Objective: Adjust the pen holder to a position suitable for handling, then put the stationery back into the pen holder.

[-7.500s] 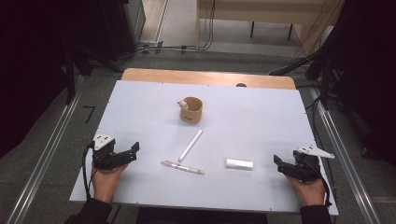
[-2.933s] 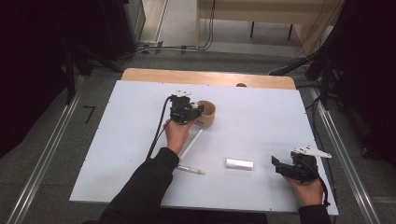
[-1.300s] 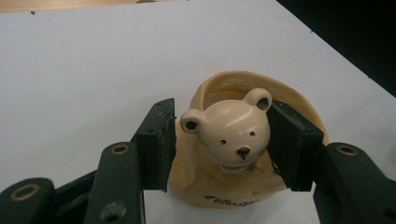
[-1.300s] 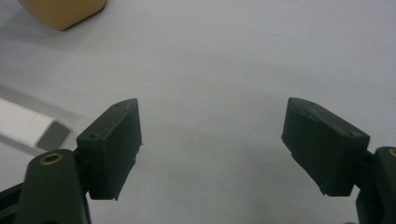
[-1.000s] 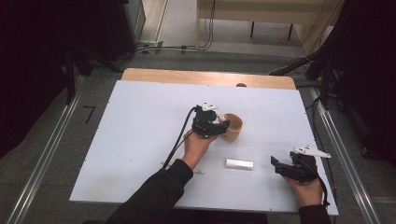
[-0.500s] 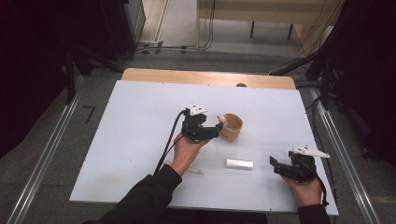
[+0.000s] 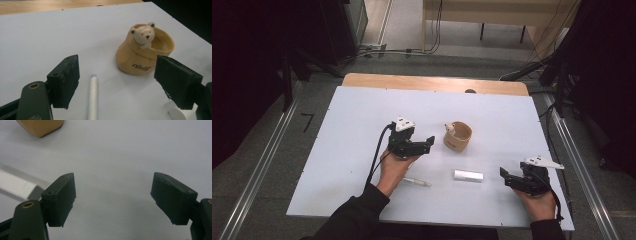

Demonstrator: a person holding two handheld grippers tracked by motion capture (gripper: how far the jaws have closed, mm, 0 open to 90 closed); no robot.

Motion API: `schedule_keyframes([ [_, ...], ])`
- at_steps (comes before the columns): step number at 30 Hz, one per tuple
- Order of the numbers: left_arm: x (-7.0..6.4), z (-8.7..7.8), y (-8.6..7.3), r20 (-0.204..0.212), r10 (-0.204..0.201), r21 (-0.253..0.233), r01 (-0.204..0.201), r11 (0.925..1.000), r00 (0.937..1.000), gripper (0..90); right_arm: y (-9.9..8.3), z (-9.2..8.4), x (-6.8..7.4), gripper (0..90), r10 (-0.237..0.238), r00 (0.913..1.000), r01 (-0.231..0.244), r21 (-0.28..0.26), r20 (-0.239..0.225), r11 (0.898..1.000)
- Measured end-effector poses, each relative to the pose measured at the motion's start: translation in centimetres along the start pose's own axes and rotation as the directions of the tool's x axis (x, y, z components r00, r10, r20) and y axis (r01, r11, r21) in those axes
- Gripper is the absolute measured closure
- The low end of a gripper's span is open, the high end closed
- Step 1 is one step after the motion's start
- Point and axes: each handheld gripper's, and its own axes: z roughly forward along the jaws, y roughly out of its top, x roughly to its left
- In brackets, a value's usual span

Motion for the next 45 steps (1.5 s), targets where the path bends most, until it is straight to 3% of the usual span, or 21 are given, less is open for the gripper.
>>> schedule_keyframes([
  [9, 1.5, -1.2, -1.9, -0.027, -0.018, -0.006, 0.018, 0.9998, 0.9995, 19.4, 0.0, 0.2, 0.2, 18.6, -0.001, 1.0, 0.001, 0.004, 0.002, 1.0],
  [20, 3.3, -1.9, -2.9, -0.057, -0.049, 0.004, 0.049, 0.9988, 0.9972, 19.4, 0.2, 0.4, 0.3, 18.6, -0.007, 1.0, 0.007, 0.009, -0.005, 1.0],
  [40, 3.5, -2.3, -3.6, -0.069, -0.046, 0.008, 0.047, 0.9989, 0.9966, 18.2, 0.2, 0.3, 0.3, 18.6, -0.009, 0.9999, 0.009, 0.001, -0.008, 1.0],
  [45, 3.3, -2.0, -3.6, -0.072, -0.021, 0.018, 0.022, 0.9996, 0.9972, 17.8, 0.1, 0.2, 0.3, 18.6, -0.01, 0.9999, 0.01, 0.0, -0.006, 1.0],
])
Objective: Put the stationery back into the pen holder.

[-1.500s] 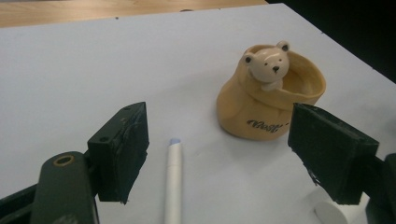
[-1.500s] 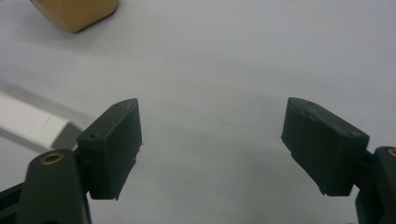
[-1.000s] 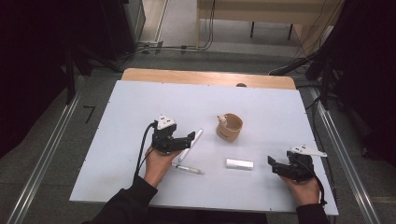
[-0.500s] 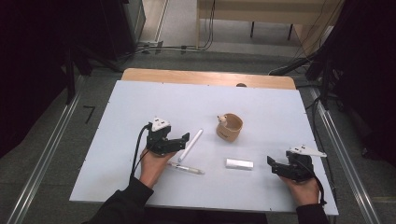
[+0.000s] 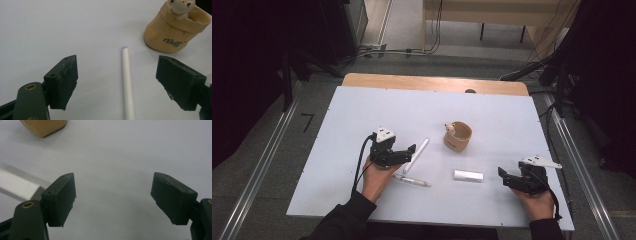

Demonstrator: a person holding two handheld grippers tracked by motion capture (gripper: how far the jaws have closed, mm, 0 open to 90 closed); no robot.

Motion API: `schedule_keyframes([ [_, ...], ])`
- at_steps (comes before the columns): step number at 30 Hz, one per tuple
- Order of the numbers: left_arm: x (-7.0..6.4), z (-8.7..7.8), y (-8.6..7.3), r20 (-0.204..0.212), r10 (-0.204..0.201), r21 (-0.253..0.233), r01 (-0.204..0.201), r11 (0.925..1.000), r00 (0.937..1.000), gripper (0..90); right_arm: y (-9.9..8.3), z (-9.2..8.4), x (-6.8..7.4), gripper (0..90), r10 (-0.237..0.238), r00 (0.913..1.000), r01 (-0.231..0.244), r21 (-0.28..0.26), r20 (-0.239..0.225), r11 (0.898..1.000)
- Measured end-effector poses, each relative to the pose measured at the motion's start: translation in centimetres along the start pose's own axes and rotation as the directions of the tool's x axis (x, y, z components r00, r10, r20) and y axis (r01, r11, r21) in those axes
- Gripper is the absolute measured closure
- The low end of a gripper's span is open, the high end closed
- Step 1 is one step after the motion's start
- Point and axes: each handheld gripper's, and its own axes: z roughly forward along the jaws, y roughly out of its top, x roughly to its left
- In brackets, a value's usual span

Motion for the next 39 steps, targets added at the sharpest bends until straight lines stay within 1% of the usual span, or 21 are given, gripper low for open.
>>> schedule_keyframes([
  [3, -0.1, 0.2, 0.0, 0.006, -0.002, -0.001, 0.002, 1.0, 1.0, 17.9, -0.1, -0.1, 0.0, 18.6, 0.001, 1.0, -0.001, 0.002, 0.0, 1.0],
  [4, -0.1, 0.3, 0.1, 0.019, -0.005, 0.002, 0.005, 1.0, 0.9998, 17.9, -0.1, -0.1, 0.0, 18.6, 0.0, 1.0, 0.0, 0.002, 0.0, 1.0],
  [8, -0.3, 0.6, 0.2, 0.027, 0.004, 0.008, -0.004, 1.0, 0.9996, 17.9, -0.1, -0.1, 0.0, 18.6, -0.001, 1.0, 0.001, 0.004, 0.003, 1.0],
  [10, -0.4, 0.8, 0.2, 0.025, 0.011, 0.009, -0.012, 0.9999, 0.9996, 18.0, -0.1, -0.1, 0.0, 18.5, 0.0, 1.0, 0.0, 0.003, 0.003, 1.0],
  [15, -0.6, 1.2, 0.3, 0.02, 0.014, 0.012, -0.014, 0.9998, 0.9997, 19.0, -0.1, -0.1, 0.0, 18.6, -0.001, 1.0, 0.001, 0.004, 0.004, 1.0],
  [20, -0.9, 1.7, 0.4, 0.006, 0.043, 0.022, -0.043, 0.9988, 0.999, 21.8, -0.1, -0.1, 0.0, 18.6, -0.002, 1.0, 0.002, 0.005, 0.005, 1.0],
  [24, -1.2, 2.2, 0.5, 0.006, 0.047, 0.029, -0.047, 0.9985, 0.9989, 23.2, -0.1, -0.1, 0.0, 18.6, -0.003, 1.0, 0.003, 0.006, 0.006, 1.0],
  [27, -1.4, 2.7, 0.6, 0.01, 0.053, 0.039, -0.053, 0.9978, 0.9985, 26.4, -0.1, -0.1, 0.0, 18.6, -0.004, 1.0, 0.004, 0.006, 0.006, 1.0],
  [28, -1.5, 2.9, 0.7, 0.015, 0.05, 0.046, -0.051, 0.9976, 0.9986, 28.3, -0.1, -0.1, 0.0, 18.6, -0.004, 1.0, 0.004, 0.005, 0.007, 1.0],
  [29, -1.5, 3.1, 0.8, 0.018, 0.057, 0.058, -0.058, 0.9966, 0.9982, 29.0, -0.1, -0.1, 0.0, 18.6, -0.004, 1.0, 0.004, 0.006, 0.007, 1.0],
  [31, -1.7, 3.5, 0.9, 0.019, 0.066, 0.067, -0.067, 0.9955, 0.9977, 30.9, -0.1, 0.0, 0.0, 18.6, -0.004, 1.0, 0.004, 0.007, 0.007, 1.0],
  [33, -1.7, 3.9, 0.9, 0.009, 0.072, 0.07, -0.073, 0.9949, 0.9973, 32.6, -0.2, 0.0, 0.0, 18.6, -0.006, 1.0, 0.006, 0.008, 0.006, 1.0],
  [36, -1.6, 4.5, 0.8, 0.01, 0.073, 0.089, -0.074, 0.9933, 0.9973, 36.2, -0.2, 0.0, -0.1, 18.6, -0.005, 1.0, 0.005, 0.007, 0.007, 1.0],
  [38, -1.6, 4.8, 0.8, 0.008, 0.081, 0.103, -0.081, 0.9913, 0.9967, 40.2, -0.2, 0.0, -0.1, 18.6, -0.004, 1.0, 0.004, 0.009, 0.007, 1.0],
  [39, -1.5, 4.9, 0.9, 0.004, 0.094, 0.113, -0.094, 0.9892, 0.9956, 43.9, -0.2, 0.0, 0.0, 18.6, -0.007, 1.0, 0.007, 0.01, 0.006, 1.0],
])
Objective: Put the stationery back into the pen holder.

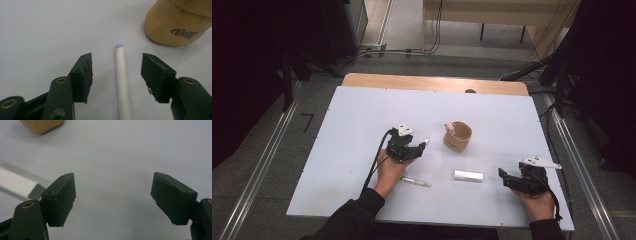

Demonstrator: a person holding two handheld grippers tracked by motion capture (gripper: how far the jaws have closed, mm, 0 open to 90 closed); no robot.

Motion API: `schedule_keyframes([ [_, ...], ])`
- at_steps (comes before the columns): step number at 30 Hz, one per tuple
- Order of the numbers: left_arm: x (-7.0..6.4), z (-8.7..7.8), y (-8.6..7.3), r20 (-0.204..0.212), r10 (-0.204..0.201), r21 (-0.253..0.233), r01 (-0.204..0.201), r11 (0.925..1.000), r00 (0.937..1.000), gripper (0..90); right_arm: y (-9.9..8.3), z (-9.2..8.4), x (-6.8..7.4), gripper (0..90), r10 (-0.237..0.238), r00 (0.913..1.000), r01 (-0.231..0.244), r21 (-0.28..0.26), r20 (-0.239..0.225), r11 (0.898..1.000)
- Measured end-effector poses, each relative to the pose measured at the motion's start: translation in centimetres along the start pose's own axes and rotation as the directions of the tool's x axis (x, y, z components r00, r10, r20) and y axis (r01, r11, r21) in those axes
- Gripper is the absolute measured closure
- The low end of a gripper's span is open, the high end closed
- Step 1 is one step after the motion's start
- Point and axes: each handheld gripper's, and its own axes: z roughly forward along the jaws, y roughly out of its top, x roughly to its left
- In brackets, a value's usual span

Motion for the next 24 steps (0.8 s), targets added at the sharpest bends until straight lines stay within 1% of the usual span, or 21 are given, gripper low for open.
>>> schedule_keyframes([
  [1, -0.1, 0.2, 0.1, -0.007, 0.004, 0.001, -0.004, 1.0, 1.0, 43.9, 0.0, 0.0, 0.0, 18.6, 0.0, 1.0, 0.0, 0.0, 0.0, 1.0],
  [2, -0.1, 0.3, 0.2, -0.009, 0.01, 0.008, -0.01, 0.9999, 0.9999, 47.2, 0.0, 0.0, 0.0, 18.6, 0.001, 1.0, -0.001, 0.001, -0.001, 1.0],
  [4, -0.1, 0.5, 0.4, 0.0, 0.02, 0.022, -0.02, 0.9996, 0.9998, 48.2, 0.0, 0.0, 0.0, 18.6, 0.001, 1.0, -0.001, 0.0, 0.0, 1.0],
  [7, -0.3, 0.9, 0.6, 0.015, 0.019, 0.033, -0.019, 0.9993, 0.9997, 51.4, 0.0, 0.0, 0.0, 18.6, 0.001, 1.0, -0.001, 0.0, 0.0, 1.0],
  [9, -0.4, 1.1, 0.5, 0.015, 0.024, 0.044, -0.025, 0.9987, 0.9996, 55.3, 0.0, 0.0, 0.0, 18.6, 0.003, 1.0, -0.003, 0.0, 0.0, 1.0],
  [10, -0.4, 1.2, 0.5, 0.015, 0.032, 0.055, -0.033, 0.9979, 0.9994, 55.3, 0.0, 0.0, 0.0, 18.6, 0.003, 1.0, -0.003, 0.0, 0.0, 1.0],
  [15, -0.3, 1.6, 0.4, 0.026, 0.035, 0.076, -0.037, 0.9964, 0.999, 62.7, 0.0, 0.0, 0.0, 18.6, 0.002, 1.0, -0.002, 0.0, 0.0, 1.0],
  [20, -0.3, 1.8, 0.5, 0.031, 0.036, 0.085, -0.039, 0.9956, 0.9989, 63.1, 0.0, 0.0, 0.0, 18.6, -0.001, 1.0, 0.001, 0.001, -0.002, 1.0],
  [24, -0.4, 2.0, 0.5, 0.036, 0.045, 0.095, -0.048, 0.9943, 0.9983, 63.1, 0.0, 0.0, 0.0, 18.6, 0.0, 1.0, 0.0, 0.002, -0.002, 1.0],
])
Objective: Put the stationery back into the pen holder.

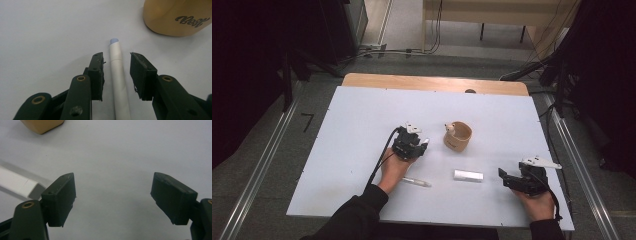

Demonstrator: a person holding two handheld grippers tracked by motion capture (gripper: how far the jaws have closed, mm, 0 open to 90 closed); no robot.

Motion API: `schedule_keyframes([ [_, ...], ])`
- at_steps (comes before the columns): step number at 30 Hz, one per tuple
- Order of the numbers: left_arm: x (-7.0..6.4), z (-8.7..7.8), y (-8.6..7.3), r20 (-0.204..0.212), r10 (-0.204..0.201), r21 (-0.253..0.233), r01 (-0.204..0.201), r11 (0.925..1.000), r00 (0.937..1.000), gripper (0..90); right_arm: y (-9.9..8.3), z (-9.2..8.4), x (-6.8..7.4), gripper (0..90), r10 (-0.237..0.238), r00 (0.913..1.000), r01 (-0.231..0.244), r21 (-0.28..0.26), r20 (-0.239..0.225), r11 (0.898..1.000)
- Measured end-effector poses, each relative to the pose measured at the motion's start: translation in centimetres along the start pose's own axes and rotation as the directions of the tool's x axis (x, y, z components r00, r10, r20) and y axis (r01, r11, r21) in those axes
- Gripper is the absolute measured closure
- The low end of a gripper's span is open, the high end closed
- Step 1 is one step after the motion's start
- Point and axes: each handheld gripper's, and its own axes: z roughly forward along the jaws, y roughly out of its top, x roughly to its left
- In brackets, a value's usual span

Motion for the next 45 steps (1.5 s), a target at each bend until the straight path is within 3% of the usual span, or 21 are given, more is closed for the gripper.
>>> schedule_keyframes([
  [19, -0.29, 0.54, -0.32, -0.026, 0.016, 0.007, -0.016, 0.9998, 0.9995, 64.9, 0.0, -0.01, -0.03, 18.6, 0.001, 1.0, -0.001, -0.002, 0.0, 1.0],
  [25, -0.59, 0.57, -0.4, -0.053, 0.042, 0.011, -0.042, 0.9991, 0.9977, 65.9, -0.02, -0.01, -0.02, 18.6, 0.0, 1.0, 0.0, 0.0, 0.0, 1.0],
  [35, -0.85, 0.54, -0.48, -0.068, 0.06, 0.018, -0.059, 0.9981, 0.9959, 74.8, -0.02, 0.02, 0.02, 18.6, 0.001, 1.0, -0.001, 0.001, -0.003, 1.0],
  [45, -0.83, 0.55, -0.49, -0.063, 0.068, 0.017, -0.067, 0.9976, 0.9957, 78.1, -0.01, 0.0, 0.08, 18.6, 0.002, 1.0, -0.002, 0.002, -0.001, 1.0],
])
